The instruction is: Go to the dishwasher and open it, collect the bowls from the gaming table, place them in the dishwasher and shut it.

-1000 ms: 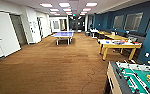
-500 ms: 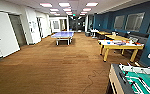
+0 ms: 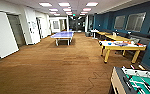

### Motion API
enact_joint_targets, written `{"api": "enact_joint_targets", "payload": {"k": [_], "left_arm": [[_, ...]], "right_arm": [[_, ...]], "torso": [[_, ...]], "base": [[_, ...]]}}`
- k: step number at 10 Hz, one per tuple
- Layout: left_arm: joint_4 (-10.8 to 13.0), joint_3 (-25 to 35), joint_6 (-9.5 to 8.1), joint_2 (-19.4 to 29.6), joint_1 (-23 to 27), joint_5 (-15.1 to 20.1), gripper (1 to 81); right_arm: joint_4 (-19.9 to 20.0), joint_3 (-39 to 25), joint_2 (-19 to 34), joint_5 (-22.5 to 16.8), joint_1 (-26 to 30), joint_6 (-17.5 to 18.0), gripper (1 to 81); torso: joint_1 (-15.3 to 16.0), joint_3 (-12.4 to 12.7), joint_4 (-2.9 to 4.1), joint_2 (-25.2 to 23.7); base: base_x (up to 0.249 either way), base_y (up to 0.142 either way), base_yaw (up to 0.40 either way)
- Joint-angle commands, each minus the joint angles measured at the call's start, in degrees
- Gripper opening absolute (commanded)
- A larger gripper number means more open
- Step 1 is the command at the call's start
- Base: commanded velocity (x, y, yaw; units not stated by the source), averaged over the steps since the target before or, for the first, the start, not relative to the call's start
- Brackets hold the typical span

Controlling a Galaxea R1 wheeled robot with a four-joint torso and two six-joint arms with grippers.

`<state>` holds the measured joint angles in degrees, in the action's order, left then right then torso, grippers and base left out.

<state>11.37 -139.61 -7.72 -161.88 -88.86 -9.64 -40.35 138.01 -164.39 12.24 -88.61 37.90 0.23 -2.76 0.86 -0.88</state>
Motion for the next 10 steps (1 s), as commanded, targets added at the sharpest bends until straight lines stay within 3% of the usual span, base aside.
{"api": "enact_joint_targets", "payload": {"k": [1,10], "left_arm": [[0.0,0.4,-0.11,0.5,0.6,3.1,81.1],[0.6,0.4,0.07,-2.0,0.1,2.8,81.1]], "right_arm": [[-1.0,-0.2,-0.2,-2.0,1.2,0.1,81.1],[-1.0,1.3,-1.7,-2.0,1.3,0.2,81.1]], "torso": [[0.0,0.0,0.00,0.0],[-0.1,0.0,0.00,-0.1]], "base": [[0.179,0.000,0.000],[0.184,0.000,0.000]]}}
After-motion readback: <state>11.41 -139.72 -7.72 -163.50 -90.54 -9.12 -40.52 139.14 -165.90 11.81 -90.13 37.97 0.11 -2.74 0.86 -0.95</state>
